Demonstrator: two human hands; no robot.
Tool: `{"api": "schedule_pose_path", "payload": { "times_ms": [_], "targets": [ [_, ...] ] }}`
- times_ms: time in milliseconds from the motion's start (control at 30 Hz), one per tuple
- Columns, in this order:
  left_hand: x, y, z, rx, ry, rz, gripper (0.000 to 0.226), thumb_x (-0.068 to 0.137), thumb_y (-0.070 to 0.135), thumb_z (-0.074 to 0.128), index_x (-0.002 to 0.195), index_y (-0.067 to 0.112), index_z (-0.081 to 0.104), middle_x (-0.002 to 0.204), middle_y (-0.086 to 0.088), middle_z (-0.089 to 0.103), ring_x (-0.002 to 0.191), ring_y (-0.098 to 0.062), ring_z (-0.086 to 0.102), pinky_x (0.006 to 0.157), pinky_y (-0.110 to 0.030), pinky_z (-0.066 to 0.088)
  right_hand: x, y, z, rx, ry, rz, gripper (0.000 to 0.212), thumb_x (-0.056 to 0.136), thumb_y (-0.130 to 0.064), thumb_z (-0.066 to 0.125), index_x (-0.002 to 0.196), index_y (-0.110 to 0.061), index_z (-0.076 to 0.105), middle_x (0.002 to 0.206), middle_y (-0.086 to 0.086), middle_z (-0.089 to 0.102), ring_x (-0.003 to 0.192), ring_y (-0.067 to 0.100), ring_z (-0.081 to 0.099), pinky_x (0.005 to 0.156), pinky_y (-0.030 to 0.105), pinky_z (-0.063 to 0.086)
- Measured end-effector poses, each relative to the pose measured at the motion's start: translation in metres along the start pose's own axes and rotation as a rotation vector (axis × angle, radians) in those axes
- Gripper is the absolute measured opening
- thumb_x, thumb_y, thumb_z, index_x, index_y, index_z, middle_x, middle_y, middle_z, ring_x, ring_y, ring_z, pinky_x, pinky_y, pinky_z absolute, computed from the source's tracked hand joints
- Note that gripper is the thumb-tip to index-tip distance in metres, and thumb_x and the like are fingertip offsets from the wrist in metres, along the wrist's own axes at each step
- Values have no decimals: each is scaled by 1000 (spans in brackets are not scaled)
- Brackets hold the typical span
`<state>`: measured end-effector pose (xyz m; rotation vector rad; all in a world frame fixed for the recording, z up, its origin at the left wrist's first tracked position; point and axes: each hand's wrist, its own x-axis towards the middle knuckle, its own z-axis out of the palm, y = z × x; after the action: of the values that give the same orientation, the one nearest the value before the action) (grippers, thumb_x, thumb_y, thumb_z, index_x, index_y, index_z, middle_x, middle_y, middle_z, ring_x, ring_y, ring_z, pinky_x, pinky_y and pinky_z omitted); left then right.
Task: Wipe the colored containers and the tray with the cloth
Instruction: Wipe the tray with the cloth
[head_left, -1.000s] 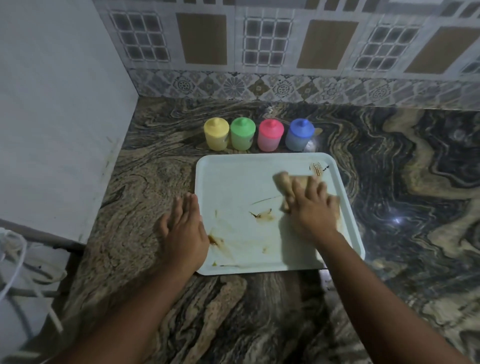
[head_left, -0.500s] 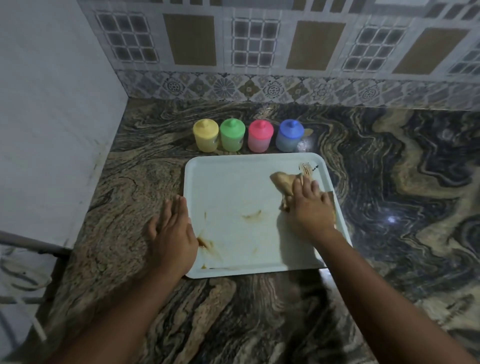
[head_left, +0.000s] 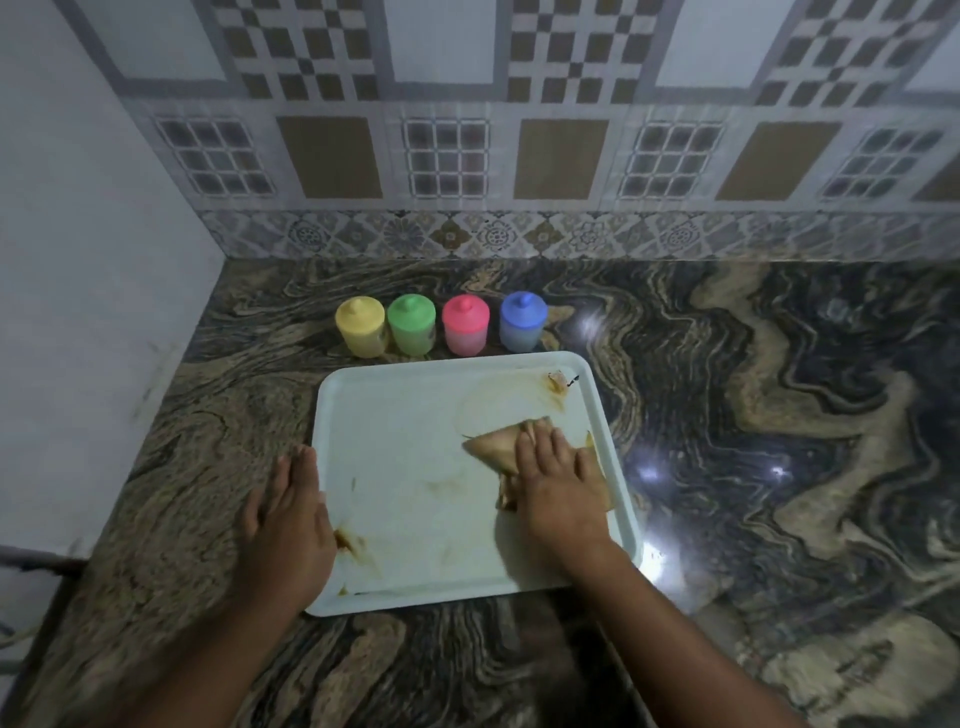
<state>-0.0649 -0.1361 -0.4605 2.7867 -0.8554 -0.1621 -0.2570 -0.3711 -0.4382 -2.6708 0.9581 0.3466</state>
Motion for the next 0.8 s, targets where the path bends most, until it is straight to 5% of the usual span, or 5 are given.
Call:
{"api": "schedule_pose_path", "payload": {
  "times_ms": [167,333,533,700,800],
  "targets": [
    [2,-7,5,38,16,42,63,96,33,19,156,15,23,162,0,26,151,-13,15,116,-44,17,73,-4,-30,36,30,277,62,106,-30,21,157,0,1,166,22,-8,154,35,-8,121,55,-3],
    [1,-7,8,32,40,30,62,96,33,20,155,17,26,161,-1,29,150,-14,19,115,-45,18,63,-13,-18,-14,89,-65,60,107,-35,24,160,-11,9,169,10,-2,155,29,-3,121,56,-6],
    [1,-6,9,25,15,28,55,102,28,25,157,20,22,163,2,23,152,-13,13,116,-47,15,64,17,-38,-118,15,250,60,106,-28,16,157,0,4,166,23,-2,155,34,-5,113,65,-19],
    [2,-9,10,37,14,27,56,102,30,21,157,19,21,163,1,24,152,-14,14,117,-45,13,68,14,-32,-149,45,117,61,106,-31,18,158,-2,7,166,23,4,155,35,0,112,66,-19],
    [2,-7,8,36,21,31,57,101,32,20,156,20,23,163,2,24,152,-15,15,116,-45,14,62,25,-37,-152,34,210,60,106,-30,15,158,-2,5,167,19,2,155,31,-3,109,66,-24]
  ]
}}
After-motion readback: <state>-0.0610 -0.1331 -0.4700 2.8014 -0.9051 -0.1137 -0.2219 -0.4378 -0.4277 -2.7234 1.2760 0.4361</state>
